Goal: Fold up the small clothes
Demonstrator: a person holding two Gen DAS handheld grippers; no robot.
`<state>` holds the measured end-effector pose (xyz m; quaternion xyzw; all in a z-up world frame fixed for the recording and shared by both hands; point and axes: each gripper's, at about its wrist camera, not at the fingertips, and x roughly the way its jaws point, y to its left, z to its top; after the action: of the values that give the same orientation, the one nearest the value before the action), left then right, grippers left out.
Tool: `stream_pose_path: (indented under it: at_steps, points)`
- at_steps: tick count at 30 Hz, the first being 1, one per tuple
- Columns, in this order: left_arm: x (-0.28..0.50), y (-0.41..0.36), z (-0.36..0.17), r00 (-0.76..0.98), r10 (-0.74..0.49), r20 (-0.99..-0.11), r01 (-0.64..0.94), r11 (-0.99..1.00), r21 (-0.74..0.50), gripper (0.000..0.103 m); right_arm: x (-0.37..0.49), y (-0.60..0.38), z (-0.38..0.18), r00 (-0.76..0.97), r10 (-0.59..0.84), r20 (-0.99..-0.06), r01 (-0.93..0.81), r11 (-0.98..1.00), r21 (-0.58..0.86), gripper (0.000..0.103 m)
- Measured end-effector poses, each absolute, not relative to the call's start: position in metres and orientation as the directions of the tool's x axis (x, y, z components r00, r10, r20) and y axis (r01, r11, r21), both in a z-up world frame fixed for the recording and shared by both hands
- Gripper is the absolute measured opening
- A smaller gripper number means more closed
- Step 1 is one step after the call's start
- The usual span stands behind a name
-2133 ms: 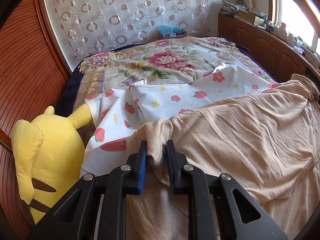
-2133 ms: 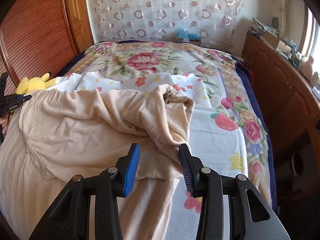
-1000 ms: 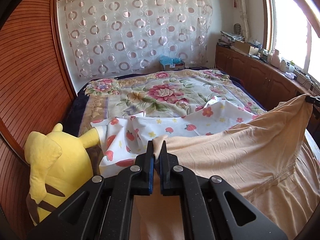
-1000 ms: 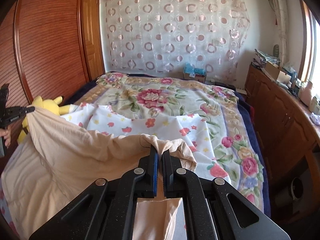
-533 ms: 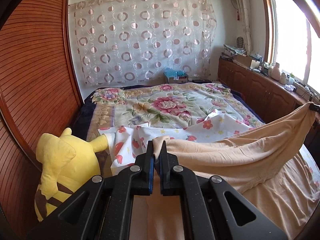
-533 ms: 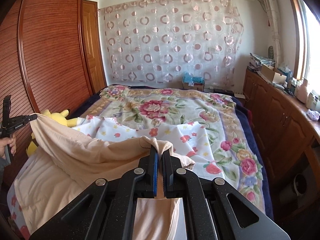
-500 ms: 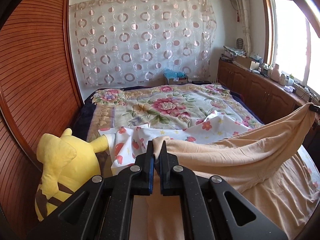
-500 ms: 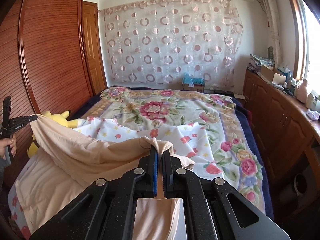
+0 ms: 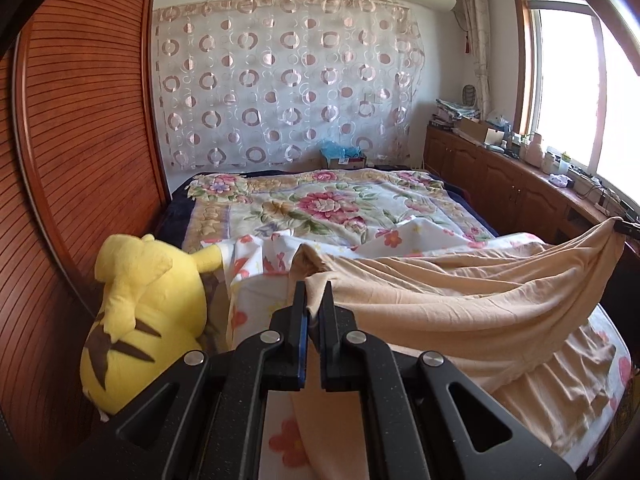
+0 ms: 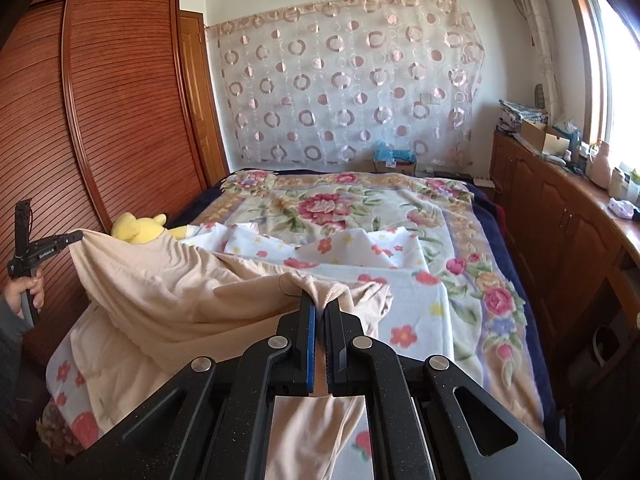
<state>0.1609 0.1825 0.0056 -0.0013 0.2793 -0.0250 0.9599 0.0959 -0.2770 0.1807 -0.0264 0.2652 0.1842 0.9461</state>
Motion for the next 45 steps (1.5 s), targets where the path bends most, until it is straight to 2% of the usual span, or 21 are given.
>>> stream_pose_path:
  at_steps: [5,8,15,21,24,26,28,32,35,37,39,45]
  points:
    - [0.119,0.187,-0.023,0.822,-0.051,-0.567,0.022,0.998,-0.058,0.005,0.065,-0.284,0.175,0.775,0.365,-0.515,-0.384,0.92,0.075,0.003]
    - [0.103,0.188,-0.051,0.79,-0.05,-0.612,0.011,0.998,-0.068,0.005,0.055,-0.288,0.159,0.745,0.376,-0.551,-0.392,0.915,0.094,0.003]
    - [0.095,0.187,-0.087,0.738,-0.038,-0.674,-0.007,0.998,-0.063,0.005,0.078,-0.276,0.14,0.701,0.382,-0.603,-0.401,0.909,0.11,0.003]
    - [0.096,0.186,-0.082,0.743,-0.036,-0.669,-0.003,0.998,-0.058,0.005,0.085,-0.26,0.171,0.72,0.451,-0.527,-0.454,0.881,0.134,0.003]
    - [0.094,0.186,-0.08,0.746,-0.035,-0.665,-0.002,0.999,-0.055,0.005,0.08,-0.275,0.187,0.745,0.477,-0.467,-0.452,0.875,0.173,0.003]
    - [0.094,0.186,-0.08,0.745,-0.037,-0.666,-0.002,0.998,-0.057,0.005,0.078,-0.292,0.183,0.748,0.478,-0.459,-0.43,0.877,0.213,0.003]
    - [0.091,0.188,-0.082,0.744,-0.037,-0.667,-0.005,0.998,-0.06,0.005,0.076,-0.31,0.165,0.749,0.449,-0.488,-0.383,0.893,0.235,0.003]
    - [0.089,0.188,-0.088,0.728,-0.046,-0.684,0.002,0.998,-0.065,0.005,0.075,-0.345,0.104,0.699,0.379,-0.606,-0.282,0.925,0.254,0.003]
    - [0.087,0.188,-0.093,0.709,-0.069,-0.702,0.014,0.996,-0.083,0.012,0.082,-0.354,0.067,0.665,0.334,-0.668,-0.243,0.942,0.23,0.003]
    - [0.082,0.188,-0.093,0.705,-0.081,-0.705,0.019,0.995,-0.096,0.024,0.087,-0.351,0.06,0.668,0.311,-0.676,-0.242,0.95,0.198,0.003]
    - [0.072,0.189,-0.091,0.709,-0.08,-0.7,0.012,0.995,-0.102,0.029,0.091,-0.345,0.06,0.689,0.273,-0.671,-0.242,0.96,0.141,0.004]
    - [0.041,0.191,-0.094,0.719,-0.087,-0.689,-0.009,0.991,-0.135,0.033,0.082,-0.31,0.066,0.744,0.169,-0.646,-0.245,0.969,-0.029,0.017]
